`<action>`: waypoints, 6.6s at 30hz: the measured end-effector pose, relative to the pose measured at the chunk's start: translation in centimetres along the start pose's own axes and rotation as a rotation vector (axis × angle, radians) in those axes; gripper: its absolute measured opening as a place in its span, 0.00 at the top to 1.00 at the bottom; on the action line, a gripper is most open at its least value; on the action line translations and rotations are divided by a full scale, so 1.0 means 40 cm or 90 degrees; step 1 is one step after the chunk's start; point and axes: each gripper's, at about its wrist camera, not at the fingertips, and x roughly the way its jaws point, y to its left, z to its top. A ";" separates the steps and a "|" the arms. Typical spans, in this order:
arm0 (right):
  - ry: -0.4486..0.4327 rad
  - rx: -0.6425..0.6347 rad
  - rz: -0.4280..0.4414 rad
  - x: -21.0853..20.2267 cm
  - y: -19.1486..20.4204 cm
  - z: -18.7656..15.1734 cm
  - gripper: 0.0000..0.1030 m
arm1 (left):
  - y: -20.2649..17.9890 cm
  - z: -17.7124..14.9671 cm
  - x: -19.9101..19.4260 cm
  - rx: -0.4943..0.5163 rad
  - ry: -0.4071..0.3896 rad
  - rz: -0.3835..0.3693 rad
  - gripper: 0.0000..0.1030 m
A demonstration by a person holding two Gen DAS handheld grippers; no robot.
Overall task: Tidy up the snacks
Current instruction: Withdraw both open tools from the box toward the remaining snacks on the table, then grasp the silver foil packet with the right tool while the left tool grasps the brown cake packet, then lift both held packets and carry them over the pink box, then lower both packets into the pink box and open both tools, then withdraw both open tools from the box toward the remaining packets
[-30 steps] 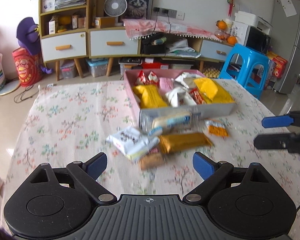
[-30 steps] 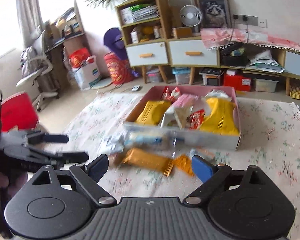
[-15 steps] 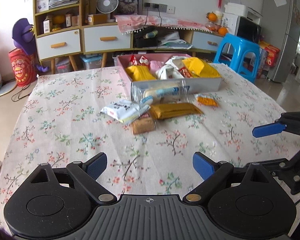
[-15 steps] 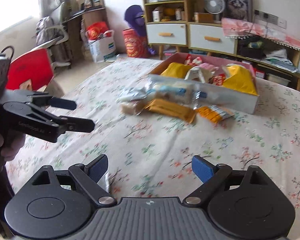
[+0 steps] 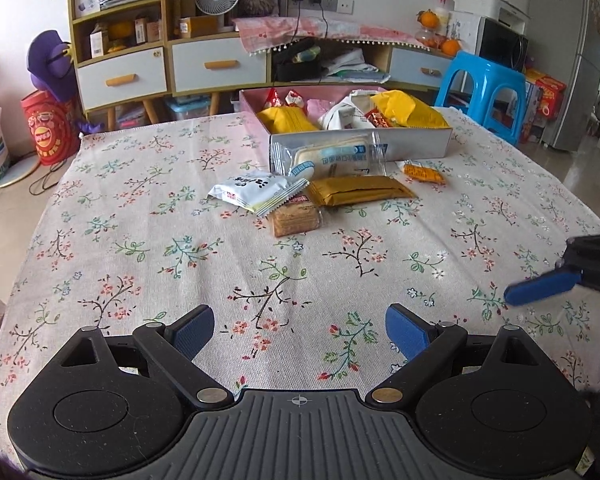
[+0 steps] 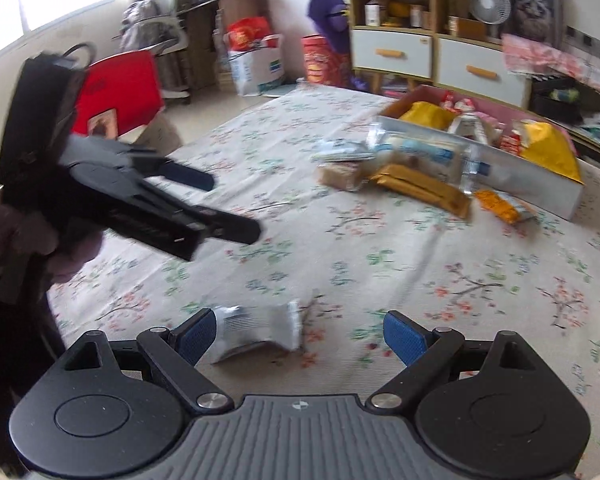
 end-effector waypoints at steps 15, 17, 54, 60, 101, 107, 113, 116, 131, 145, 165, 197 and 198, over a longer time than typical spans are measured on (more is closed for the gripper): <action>0.026 -0.059 -0.011 0.044 0.047 -0.005 0.63 | 0.016 0.003 0.035 -0.019 0.000 0.008 0.09; 0.025 -0.052 -0.010 0.044 0.038 -0.002 0.65 | 0.016 0.006 0.041 -0.021 -0.005 0.009 0.09; -0.002 0.035 -0.106 0.078 -0.152 0.087 0.70 | 0.009 0.117 0.219 -0.050 -0.044 0.050 0.41; -0.010 0.043 -0.113 0.073 -0.163 0.093 0.70 | 0.014 0.124 0.203 -0.072 -0.023 0.043 0.60; -0.143 0.187 -0.170 0.035 -0.366 0.312 0.70 | -0.011 0.293 0.134 -0.094 -0.094 -0.037 0.63; -0.146 0.239 -0.185 0.082 -0.456 0.359 0.69 | -0.009 0.376 0.230 -0.077 -0.097 -0.025 0.63; -0.139 0.271 -0.210 0.131 -0.523 0.407 0.69 | -0.014 0.437 0.324 -0.076 -0.090 -0.020 0.63; -0.132 0.277 -0.222 0.150 -0.550 0.420 0.69 | -0.026 0.455 0.355 -0.066 -0.090 -0.021 0.63; -0.130 0.304 -0.227 0.165 -0.583 0.418 0.56 | -0.052 0.475 0.404 -0.042 -0.107 0.006 0.46; -0.140 0.306 -0.237 0.097 -0.561 0.390 0.35 | -0.054 0.449 0.337 -0.040 -0.106 0.001 0.24; -0.129 0.236 -0.231 0.005 -0.429 0.316 0.23 | -0.035 0.347 0.203 -0.034 -0.087 0.002 0.15; -0.094 0.114 -0.217 0.012 -0.220 0.151 0.15 | 0.018 0.125 0.094 -0.052 -0.037 0.014 0.06; -0.093 0.110 -0.217 0.009 -0.217 0.145 0.15 | 0.024 0.120 0.095 -0.055 -0.035 0.016 0.06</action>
